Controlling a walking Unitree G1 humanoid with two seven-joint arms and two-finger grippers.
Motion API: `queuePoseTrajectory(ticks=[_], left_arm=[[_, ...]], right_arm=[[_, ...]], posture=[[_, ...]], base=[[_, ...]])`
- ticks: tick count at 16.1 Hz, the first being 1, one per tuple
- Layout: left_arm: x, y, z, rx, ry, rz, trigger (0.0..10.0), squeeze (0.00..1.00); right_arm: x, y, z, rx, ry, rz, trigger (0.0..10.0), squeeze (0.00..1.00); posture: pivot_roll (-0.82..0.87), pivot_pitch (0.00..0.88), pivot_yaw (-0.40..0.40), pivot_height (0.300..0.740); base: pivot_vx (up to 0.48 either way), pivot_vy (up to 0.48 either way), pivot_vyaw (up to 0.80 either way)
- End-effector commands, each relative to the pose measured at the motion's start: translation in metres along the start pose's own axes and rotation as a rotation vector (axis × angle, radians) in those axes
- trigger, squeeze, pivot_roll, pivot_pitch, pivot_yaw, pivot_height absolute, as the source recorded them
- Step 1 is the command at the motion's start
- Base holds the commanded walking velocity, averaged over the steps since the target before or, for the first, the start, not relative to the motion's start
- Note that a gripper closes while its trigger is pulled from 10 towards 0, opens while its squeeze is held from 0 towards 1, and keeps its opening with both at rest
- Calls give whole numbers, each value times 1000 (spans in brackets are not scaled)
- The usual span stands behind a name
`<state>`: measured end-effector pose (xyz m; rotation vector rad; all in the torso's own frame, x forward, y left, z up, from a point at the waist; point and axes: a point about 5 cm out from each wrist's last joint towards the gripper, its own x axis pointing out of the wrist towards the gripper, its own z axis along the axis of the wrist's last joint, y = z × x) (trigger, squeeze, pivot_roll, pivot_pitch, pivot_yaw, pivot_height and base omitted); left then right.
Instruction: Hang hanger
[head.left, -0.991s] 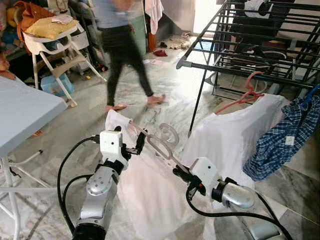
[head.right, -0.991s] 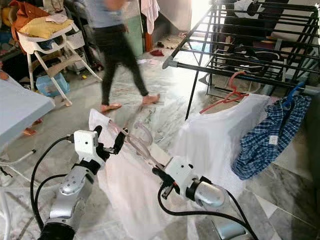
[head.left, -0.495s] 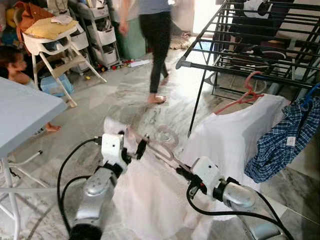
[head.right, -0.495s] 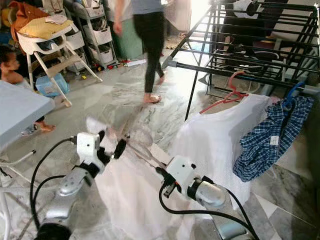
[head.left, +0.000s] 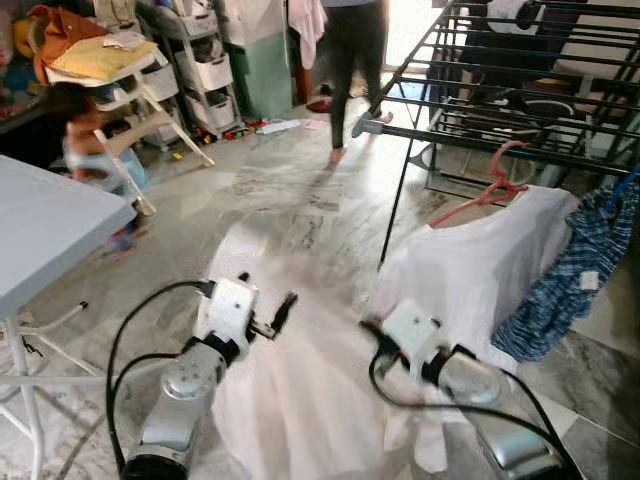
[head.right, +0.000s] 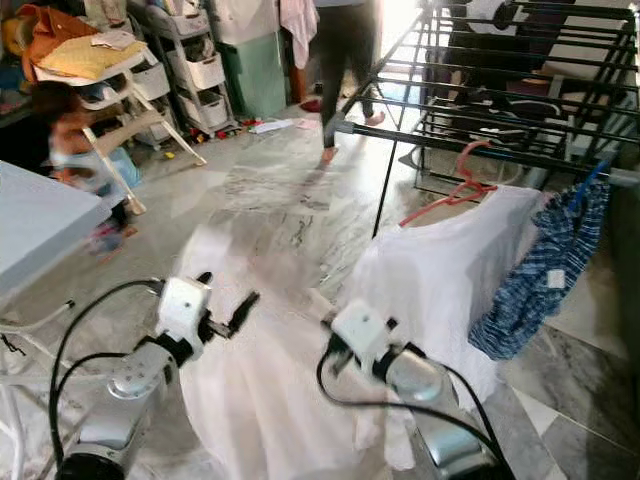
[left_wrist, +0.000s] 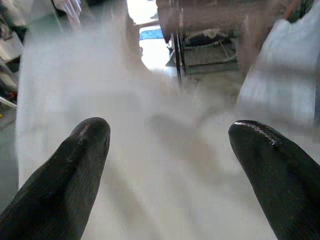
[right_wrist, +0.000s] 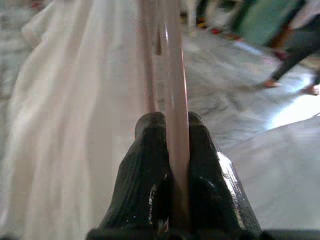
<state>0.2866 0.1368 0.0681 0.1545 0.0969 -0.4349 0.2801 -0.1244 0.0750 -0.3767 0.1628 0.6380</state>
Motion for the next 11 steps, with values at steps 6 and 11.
queuePoseTrajectory(ticks=[6, 11], left_arm=[[8, -8, 8, -23, -54, 29, 10000, 0], [14, 19, 27, -61, -154, 199, 10000, 0]], right_arm=[[9, 15, 18, 30, -74, 0, 10000, 0], [-6, 12, 5, 21, -24, 39, 10000, 0]], posture=[[-97, 0, 83, 740], [-108, 0, 96, 740]], base=[[0, 0, 0], [0, 0, 0]])
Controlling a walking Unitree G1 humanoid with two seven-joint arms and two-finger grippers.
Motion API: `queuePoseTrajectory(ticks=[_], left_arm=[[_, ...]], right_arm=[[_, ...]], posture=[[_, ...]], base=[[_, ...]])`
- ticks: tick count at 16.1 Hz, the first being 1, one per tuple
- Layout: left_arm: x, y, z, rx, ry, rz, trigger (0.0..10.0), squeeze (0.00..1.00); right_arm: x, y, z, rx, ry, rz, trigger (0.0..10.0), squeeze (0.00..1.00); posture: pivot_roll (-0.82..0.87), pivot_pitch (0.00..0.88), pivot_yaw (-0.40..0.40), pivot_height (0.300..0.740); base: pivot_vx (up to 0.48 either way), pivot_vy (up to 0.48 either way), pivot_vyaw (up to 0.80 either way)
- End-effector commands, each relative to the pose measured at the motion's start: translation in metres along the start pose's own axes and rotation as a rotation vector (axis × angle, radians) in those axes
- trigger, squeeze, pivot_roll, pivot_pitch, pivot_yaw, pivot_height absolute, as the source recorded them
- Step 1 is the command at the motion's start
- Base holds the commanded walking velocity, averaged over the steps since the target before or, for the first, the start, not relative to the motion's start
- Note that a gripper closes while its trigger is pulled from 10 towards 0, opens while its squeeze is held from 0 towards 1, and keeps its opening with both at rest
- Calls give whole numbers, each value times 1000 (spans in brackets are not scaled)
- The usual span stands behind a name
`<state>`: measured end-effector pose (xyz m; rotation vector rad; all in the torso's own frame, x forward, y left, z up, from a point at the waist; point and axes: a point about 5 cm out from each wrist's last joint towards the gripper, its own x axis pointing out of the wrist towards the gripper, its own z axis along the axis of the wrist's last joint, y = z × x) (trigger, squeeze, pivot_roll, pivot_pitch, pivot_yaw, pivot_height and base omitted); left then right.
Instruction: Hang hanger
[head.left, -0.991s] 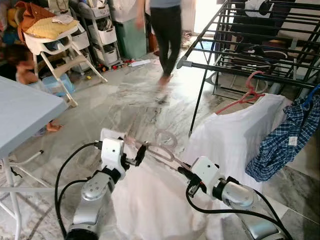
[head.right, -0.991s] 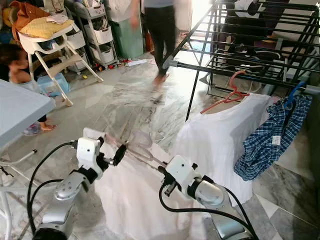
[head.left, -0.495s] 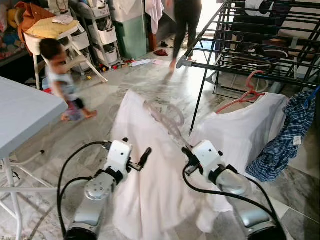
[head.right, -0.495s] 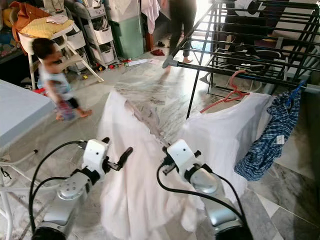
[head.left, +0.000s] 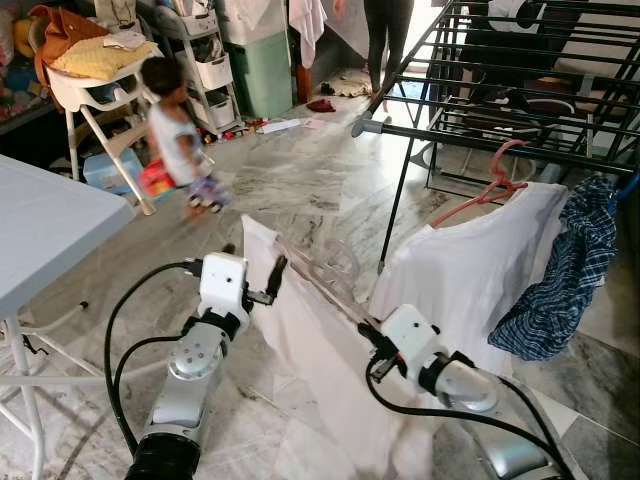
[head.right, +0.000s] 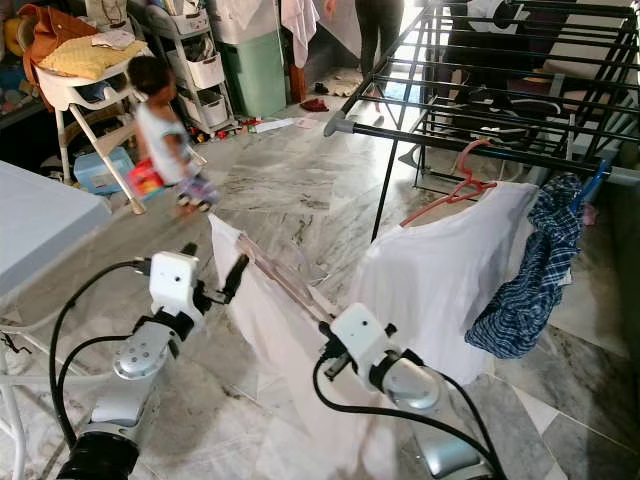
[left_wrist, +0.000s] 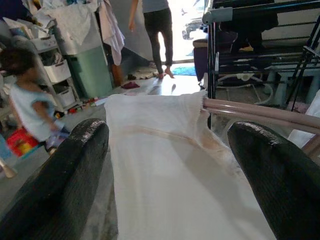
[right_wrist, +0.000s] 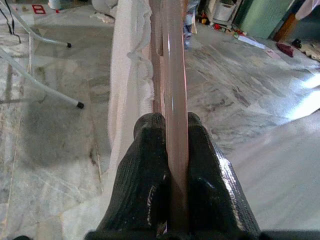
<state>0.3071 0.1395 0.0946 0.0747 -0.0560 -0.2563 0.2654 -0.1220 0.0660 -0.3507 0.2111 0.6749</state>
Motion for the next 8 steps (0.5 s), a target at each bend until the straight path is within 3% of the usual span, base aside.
queuePoseTrajectory(ticks=[1, 8], left_arm=[[1, 4, 1, -21, -2, 8, 10000, 0], [0, -9, -10, -40, 24, -45, 10000, 0]], right_arm=[[1, -1, 13, -11, -52, -10, 10000, 0], [1, 11, 17, 9, -64, 55, 10000, 0]], posture=[[-109, 0, 99, 740], [-109, 0, 100, 740]], base=[[0, 0, 0], [0, 0, 0]])
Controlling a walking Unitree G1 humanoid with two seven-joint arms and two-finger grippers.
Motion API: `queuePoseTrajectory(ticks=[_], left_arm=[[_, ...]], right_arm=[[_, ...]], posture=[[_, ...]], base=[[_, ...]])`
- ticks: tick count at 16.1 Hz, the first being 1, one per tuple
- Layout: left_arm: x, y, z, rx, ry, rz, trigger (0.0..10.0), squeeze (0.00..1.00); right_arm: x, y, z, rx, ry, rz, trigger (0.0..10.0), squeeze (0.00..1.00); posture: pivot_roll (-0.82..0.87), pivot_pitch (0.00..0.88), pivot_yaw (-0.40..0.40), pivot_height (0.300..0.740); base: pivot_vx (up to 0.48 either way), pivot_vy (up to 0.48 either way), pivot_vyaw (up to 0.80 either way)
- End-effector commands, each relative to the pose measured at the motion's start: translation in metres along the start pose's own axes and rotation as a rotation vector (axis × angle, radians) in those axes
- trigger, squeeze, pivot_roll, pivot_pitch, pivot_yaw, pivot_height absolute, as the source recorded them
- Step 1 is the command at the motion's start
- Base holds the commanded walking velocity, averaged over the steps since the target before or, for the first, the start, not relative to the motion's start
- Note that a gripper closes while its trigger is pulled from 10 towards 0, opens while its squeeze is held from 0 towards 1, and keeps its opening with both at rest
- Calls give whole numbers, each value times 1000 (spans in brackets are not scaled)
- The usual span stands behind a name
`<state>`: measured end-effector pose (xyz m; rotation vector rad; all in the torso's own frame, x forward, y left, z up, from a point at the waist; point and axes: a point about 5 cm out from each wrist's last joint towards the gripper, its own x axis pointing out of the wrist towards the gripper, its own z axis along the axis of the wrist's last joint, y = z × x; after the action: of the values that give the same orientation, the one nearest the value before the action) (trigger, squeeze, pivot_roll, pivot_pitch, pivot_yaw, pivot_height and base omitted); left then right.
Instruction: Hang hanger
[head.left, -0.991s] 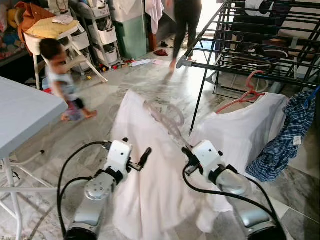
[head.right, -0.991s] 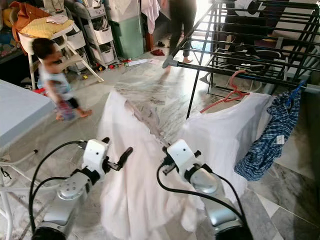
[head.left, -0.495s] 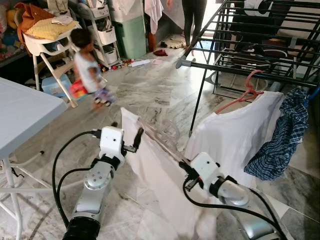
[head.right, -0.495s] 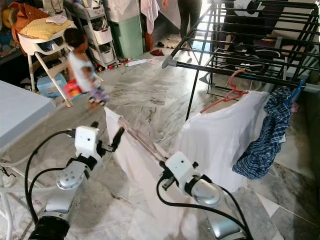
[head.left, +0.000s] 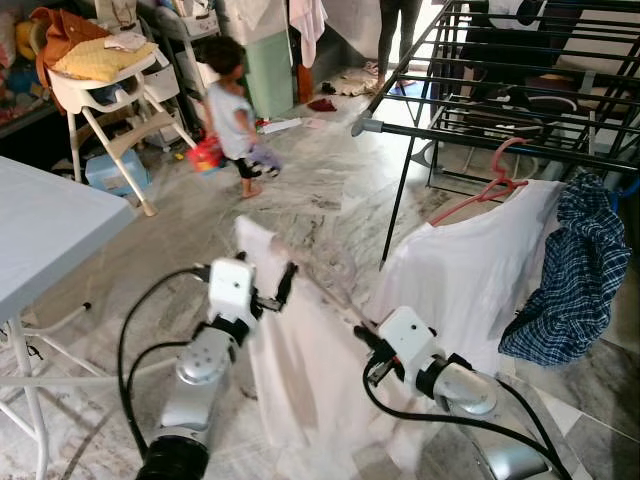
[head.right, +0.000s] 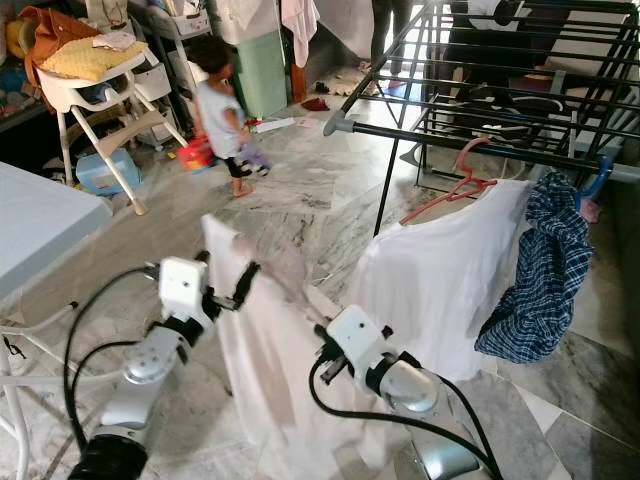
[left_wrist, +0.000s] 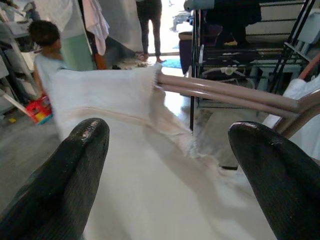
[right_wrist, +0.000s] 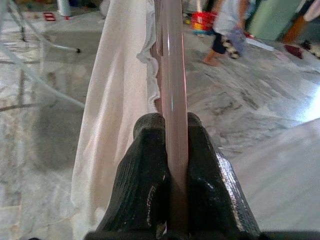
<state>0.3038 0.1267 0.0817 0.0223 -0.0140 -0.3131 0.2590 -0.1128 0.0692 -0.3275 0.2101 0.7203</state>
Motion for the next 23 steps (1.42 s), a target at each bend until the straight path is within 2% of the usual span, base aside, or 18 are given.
queuePoseTrajectory(ticks=[1, 2, 3, 4, 5, 6, 17, 23], left_arm=[[1, 7, 2, 19, -5, 15, 5608, 0], [2, 8, 1, 20, -3, 16, 5608, 0], [2, 12, 1, 23, -5, 30, 0, 0], [2, 15, 2, 28, -10, 39, 1804, 0], [2, 16, 2, 31, -11, 42, 1804, 0], [2, 18, 3, 32, -14, 44, 0, 0], [1, 25, -4, 23, 6, 52, 0, 0], [2, 21, -7, -1, 3, 39, 0, 0]], right_arm=[[1, 2, 11, 3, -46, 16, 10000, 0], [0, 2, 11, 4, -45, 18, 10000, 0], [-2, 2, 10, 4, -42, 20, 10000, 0], [-3, 1, 9, 1, -35, 18, 10000, 0], [-3, 1, 8, -1, -31, 16, 10000, 0], [-4, 1, 8, -3, -27, 14, 10000, 0], [1, 1, 12, -1, -38, 26, 10000, 0], [-1, 5, 12, 1, -40, 42, 10000, 0]], posture=[[-112, 0, 103, 740], [-112, 0, 103, 740], [-116, 0, 107, 740], [-117, 0, 109, 740], [-117, 0, 109, 740], [-117, 0, 111, 740], [-110, 0, 108, 740], [-122, 0, 105, 740]], base=[[0, 0, 0], [0, 0, 0], [0, 0, 0], [0, 0, 0], [0, 0, 0], [0, 0, 0], [0, 0, 0], [0, 0, 0]])
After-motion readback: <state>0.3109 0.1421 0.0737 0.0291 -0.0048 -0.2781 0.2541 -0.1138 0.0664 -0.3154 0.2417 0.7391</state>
